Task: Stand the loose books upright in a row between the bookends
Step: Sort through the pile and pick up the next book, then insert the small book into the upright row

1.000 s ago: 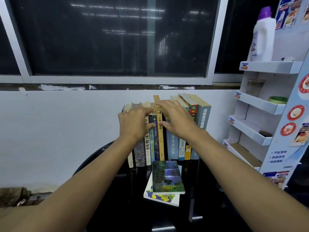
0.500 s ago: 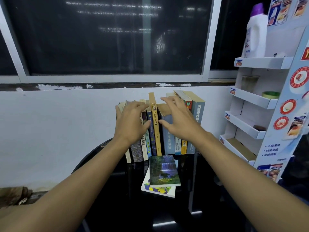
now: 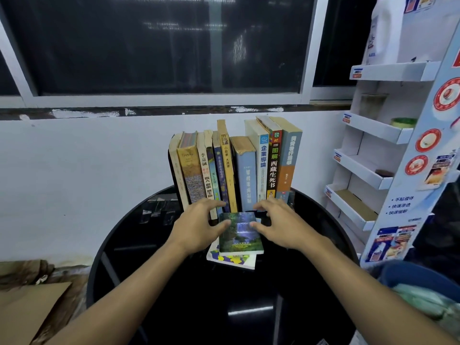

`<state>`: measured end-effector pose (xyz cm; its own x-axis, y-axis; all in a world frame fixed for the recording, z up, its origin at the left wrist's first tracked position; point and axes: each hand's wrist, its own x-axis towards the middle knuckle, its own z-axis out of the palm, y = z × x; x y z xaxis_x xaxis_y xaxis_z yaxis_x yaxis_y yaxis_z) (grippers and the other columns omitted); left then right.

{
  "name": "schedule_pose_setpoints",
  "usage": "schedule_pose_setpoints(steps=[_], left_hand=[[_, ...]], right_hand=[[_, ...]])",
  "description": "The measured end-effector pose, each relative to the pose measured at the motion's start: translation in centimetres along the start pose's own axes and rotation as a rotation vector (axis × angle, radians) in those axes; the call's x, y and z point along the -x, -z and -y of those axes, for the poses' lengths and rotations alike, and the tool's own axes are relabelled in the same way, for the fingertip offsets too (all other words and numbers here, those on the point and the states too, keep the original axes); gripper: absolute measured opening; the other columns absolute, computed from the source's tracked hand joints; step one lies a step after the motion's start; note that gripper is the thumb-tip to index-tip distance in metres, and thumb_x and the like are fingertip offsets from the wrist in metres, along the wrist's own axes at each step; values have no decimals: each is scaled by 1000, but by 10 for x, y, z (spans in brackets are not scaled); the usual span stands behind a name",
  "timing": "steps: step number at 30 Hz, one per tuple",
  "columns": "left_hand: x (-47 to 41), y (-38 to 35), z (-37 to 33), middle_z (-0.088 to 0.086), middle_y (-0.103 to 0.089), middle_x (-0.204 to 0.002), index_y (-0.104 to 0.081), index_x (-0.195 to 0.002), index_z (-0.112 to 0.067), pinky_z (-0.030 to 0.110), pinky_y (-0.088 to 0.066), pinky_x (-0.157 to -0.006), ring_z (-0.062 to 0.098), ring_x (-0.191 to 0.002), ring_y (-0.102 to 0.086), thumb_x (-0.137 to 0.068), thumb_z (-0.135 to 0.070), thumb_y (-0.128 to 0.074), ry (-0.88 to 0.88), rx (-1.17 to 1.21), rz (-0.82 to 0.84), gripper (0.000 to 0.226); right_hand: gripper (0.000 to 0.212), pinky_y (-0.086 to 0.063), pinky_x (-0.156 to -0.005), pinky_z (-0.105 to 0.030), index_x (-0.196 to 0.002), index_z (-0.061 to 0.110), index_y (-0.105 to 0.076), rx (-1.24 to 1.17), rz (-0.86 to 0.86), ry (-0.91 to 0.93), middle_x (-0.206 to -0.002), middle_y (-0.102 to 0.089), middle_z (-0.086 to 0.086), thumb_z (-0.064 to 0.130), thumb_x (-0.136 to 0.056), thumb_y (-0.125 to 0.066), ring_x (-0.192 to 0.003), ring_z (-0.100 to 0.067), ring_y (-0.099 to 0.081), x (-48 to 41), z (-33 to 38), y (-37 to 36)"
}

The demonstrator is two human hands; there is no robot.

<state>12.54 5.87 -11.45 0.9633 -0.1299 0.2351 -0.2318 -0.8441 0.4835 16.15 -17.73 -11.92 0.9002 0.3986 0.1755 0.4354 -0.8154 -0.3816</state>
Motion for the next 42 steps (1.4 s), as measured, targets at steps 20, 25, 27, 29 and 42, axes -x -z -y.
schedule_pose_setpoints(steps=[20, 25, 27, 29, 42], left_hand=[[10, -30, 10, -9, -55, -149, -52, -147, -27, 42, -44, -113, 13, -138, -50, -67, -91, -55, 54, 56, 101, 103], [14, -29, 6, -9, -55, -148, -49, -150, -30, 39, -45, -112, 11, -135, -51, -77, -75, -65, -18, 32, 15, 87], [14, -28, 3, -10, -56, -146, -48, -150, -30, 37, -44, -112, 10, -133, -52, -78, -74, -66, -39, 36, -11, 85], [15, -25, -1, -10, -55, -147, -48, -150, -31, 36, -43, -113, 9, -134, -51, -79, -71, -67, -56, 60, -18, 84], [-36, 50, -40, -16, -59, -130, -65, -127, -36, 41, -30, -106, 9, -128, -43, -90, -34, -73, -284, -144, -544, 38]], right_hand=[[51, -43, -92, -20, -134, 38, -56, -320, -27, -129, -122, -54, 13, 47, -88, -74, -110, -8, -55, -4, -15, -24], [61, -51, -76, -6, -138, 25, -56, -476, -99, -54, -126, -56, 5, 24, -83, -83, -79, 6, -67, 3, 1, -4], [68, -56, -82, -17, -141, 24, -54, -503, -100, -51, -124, -56, 0, 24, -81, -85, -77, -6, -70, 5, 7, 3], [70, -57, -89, -30, -140, 25, -54, -525, -97, -77, -112, -64, -3, 25, -78, -87, -78, -13, -71, 7, 13, 11], [59, -43, -64, -5, -131, 29, -59, -253, -367, 45, -84, -61, 9, 18, -79, -85, -72, -2, -63, 31, 49, 84]])
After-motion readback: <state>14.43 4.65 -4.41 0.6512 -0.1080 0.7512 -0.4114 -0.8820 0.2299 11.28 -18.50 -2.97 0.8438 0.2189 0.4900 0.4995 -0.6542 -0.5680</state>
